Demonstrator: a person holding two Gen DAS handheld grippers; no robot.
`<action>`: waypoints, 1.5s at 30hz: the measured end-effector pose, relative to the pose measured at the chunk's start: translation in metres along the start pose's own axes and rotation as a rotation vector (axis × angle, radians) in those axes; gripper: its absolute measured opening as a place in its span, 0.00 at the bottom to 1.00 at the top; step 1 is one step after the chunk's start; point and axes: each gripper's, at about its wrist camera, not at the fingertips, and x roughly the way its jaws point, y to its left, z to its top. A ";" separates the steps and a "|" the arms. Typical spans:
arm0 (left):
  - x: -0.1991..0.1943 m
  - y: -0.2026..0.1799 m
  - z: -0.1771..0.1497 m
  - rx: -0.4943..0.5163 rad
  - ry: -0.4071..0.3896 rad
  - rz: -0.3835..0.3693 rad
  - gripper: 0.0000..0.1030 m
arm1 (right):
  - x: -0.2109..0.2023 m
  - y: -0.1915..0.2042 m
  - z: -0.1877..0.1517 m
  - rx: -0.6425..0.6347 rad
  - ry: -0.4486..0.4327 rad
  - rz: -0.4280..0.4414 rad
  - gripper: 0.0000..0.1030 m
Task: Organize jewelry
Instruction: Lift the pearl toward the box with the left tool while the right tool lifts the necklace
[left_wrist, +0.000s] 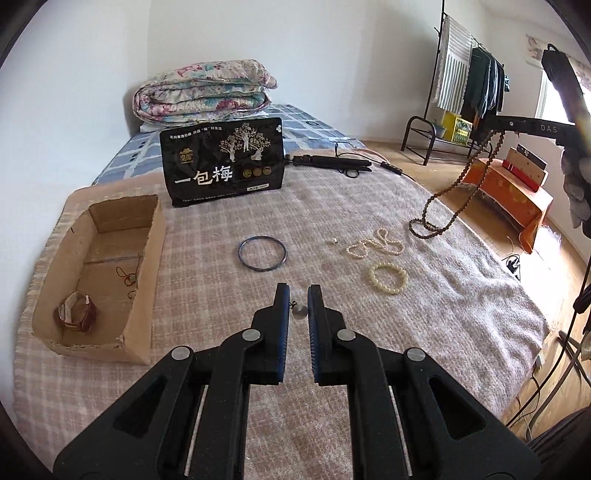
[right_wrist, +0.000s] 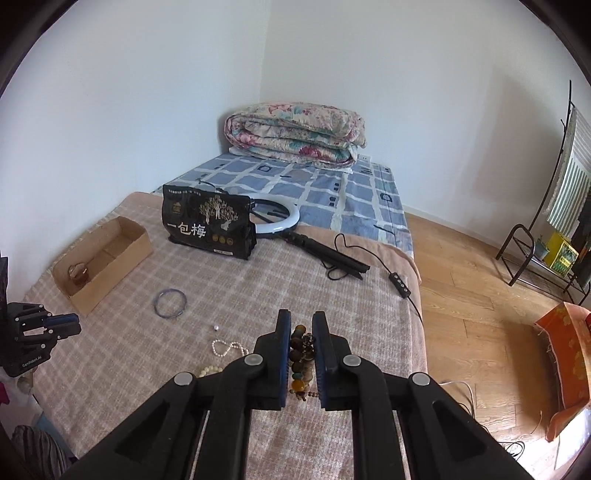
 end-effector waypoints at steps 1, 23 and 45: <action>-0.004 0.003 0.001 -0.002 -0.005 0.003 0.08 | -0.004 0.002 0.006 -0.002 -0.007 -0.004 0.09; -0.055 0.089 0.029 -0.065 -0.080 0.094 0.08 | -0.049 0.078 0.132 -0.108 -0.159 0.000 0.09; -0.050 0.199 0.023 -0.180 -0.061 0.168 0.08 | -0.002 0.238 0.238 -0.218 -0.255 0.190 0.09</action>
